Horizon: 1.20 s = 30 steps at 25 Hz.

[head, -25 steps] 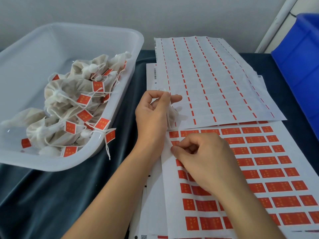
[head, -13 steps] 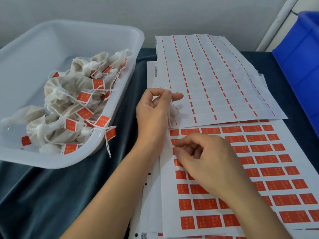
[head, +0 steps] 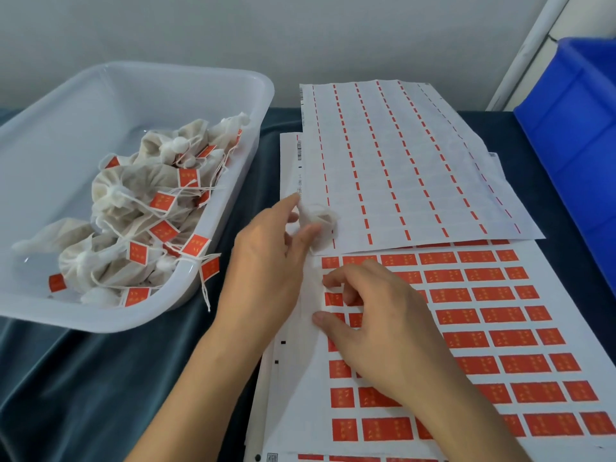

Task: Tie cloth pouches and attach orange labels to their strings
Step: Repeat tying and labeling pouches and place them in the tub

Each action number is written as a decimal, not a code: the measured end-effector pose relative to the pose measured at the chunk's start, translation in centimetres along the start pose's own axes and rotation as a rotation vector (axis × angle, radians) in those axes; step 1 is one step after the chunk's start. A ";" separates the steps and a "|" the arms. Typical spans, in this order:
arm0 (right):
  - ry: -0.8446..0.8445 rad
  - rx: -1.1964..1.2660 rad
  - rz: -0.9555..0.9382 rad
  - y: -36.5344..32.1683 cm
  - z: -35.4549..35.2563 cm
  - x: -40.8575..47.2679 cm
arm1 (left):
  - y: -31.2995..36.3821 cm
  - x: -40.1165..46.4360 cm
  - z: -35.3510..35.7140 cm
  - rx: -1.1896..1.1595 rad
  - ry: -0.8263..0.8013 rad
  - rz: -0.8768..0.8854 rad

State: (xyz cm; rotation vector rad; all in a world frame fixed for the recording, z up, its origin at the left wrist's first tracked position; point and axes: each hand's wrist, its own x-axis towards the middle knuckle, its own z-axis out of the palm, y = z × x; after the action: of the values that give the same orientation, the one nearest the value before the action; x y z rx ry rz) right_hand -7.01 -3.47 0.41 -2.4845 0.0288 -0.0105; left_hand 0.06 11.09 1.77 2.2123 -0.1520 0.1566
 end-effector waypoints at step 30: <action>0.175 0.413 0.110 0.0 -1.1 0.2 | -0.3 -3.1 -0.8 -0.675 -0.348 -0.516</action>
State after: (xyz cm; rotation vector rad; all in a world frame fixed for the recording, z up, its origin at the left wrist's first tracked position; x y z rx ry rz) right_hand -6.79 -4.11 1.25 -2.0599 0.2151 -0.1708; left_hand -3.00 12.05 1.46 1.5211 0.1616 -0.4991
